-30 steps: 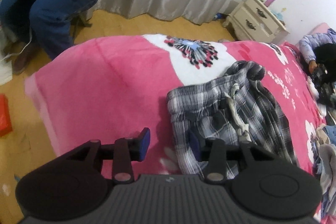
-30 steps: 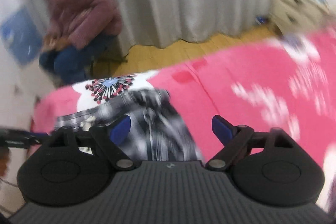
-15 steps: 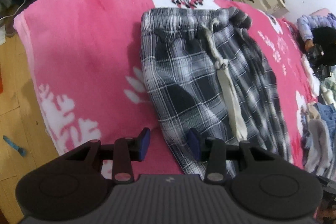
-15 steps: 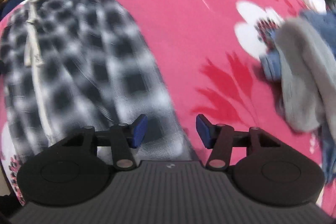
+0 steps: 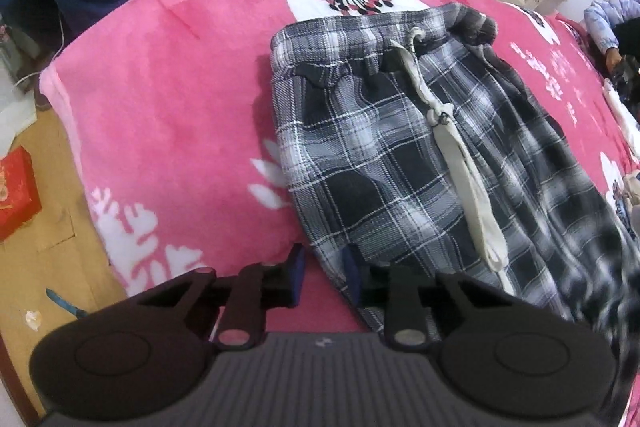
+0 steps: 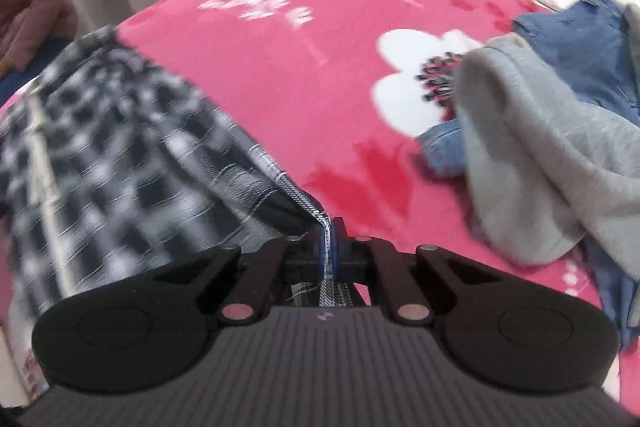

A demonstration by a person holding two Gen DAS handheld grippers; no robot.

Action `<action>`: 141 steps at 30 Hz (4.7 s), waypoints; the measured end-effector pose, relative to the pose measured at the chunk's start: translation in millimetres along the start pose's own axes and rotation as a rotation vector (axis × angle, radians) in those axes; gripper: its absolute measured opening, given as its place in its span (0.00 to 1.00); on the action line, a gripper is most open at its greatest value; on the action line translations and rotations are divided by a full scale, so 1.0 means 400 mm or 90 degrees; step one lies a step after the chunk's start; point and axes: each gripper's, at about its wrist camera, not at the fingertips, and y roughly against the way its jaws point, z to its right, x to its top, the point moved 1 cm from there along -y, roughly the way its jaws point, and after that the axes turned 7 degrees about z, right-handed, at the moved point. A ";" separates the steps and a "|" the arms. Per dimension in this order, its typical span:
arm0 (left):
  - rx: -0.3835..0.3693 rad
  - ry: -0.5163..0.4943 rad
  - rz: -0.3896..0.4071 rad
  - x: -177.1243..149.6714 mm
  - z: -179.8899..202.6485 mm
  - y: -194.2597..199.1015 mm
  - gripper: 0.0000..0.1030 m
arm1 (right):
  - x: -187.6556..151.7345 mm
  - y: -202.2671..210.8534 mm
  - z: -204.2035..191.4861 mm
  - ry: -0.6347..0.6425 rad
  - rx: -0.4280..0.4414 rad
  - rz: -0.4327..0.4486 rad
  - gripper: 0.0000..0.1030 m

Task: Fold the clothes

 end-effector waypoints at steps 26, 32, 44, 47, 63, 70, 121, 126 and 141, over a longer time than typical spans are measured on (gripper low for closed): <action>-0.104 0.095 0.079 0.182 -0.120 -0.017 0.37 | 0.397 -0.306 -0.476 0.187 0.313 0.051 0.55; -0.167 0.171 0.053 0.206 -0.170 -0.093 0.40 | 0.450 -0.518 -0.577 0.112 0.390 -0.052 0.56; -0.280 0.317 0.011 0.196 -0.183 -0.182 0.31 | 0.448 -0.612 -0.501 -0.129 0.511 -0.125 0.55; -0.273 0.329 0.017 0.191 -0.175 -0.184 0.21 | 0.446 -0.623 -0.517 -0.136 0.515 -0.124 0.43; -0.138 0.113 0.139 0.260 -0.124 0.000 0.11 | 0.516 -0.475 -0.610 0.083 0.544 0.022 0.16; -0.115 0.066 0.176 0.319 -0.128 -0.007 0.11 | 0.549 -0.484 -0.659 0.103 0.547 0.069 0.16; -0.223 -0.247 -0.073 -0.114 0.225 0.066 0.50 | -0.524 0.292 -0.052 -0.116 -0.097 -0.140 0.56; -0.264 -0.372 -0.118 -0.240 0.339 0.064 0.50 | -0.585 0.216 -0.034 -0.116 -0.137 -0.146 0.44; -0.220 -0.483 -0.129 -0.398 0.374 0.085 0.45 | -0.368 0.366 0.306 -0.132 -0.255 0.021 0.03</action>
